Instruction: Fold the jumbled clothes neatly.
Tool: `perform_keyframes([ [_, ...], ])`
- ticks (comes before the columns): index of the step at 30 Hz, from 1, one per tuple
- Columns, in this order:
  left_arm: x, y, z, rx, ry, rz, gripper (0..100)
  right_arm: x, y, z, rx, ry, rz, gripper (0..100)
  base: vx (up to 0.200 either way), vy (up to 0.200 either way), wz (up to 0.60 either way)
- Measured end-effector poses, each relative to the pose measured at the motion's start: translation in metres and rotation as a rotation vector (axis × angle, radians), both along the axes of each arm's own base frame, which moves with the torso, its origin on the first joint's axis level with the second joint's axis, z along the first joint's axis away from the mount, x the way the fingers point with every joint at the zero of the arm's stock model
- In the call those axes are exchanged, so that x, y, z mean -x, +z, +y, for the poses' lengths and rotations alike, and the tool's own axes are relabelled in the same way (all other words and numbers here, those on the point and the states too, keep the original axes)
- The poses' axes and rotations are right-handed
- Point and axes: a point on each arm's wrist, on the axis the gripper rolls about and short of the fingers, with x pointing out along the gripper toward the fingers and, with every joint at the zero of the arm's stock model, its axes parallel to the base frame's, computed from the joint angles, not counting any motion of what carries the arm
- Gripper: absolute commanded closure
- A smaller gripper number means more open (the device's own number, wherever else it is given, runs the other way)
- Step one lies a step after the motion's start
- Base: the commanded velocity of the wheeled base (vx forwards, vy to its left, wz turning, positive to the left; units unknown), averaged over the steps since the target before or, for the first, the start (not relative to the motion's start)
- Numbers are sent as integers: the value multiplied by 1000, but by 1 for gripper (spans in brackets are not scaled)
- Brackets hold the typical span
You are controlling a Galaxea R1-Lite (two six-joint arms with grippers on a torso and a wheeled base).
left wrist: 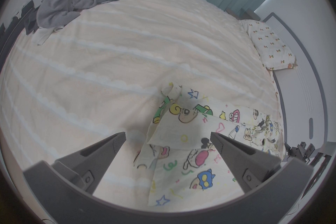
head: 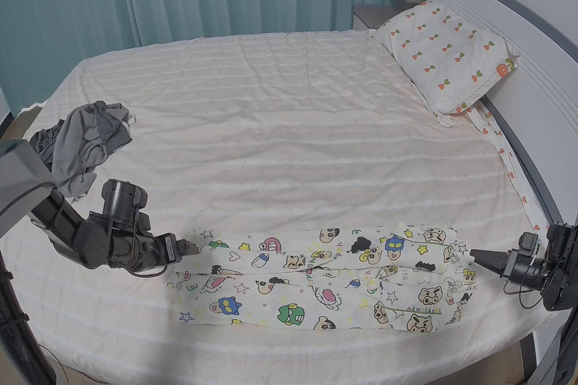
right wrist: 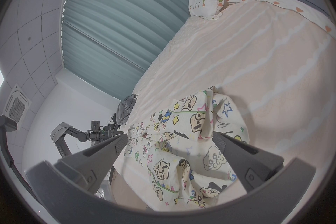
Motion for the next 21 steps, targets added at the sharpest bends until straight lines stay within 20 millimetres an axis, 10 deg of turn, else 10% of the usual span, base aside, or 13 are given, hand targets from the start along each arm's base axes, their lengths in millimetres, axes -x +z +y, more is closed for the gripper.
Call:
perform_keyframes([
  [21, -24, -58, -13, 66, -53, 34, 0, -3, -7, -3, 16, 3, -5, 0, 0, 0, 0],
])
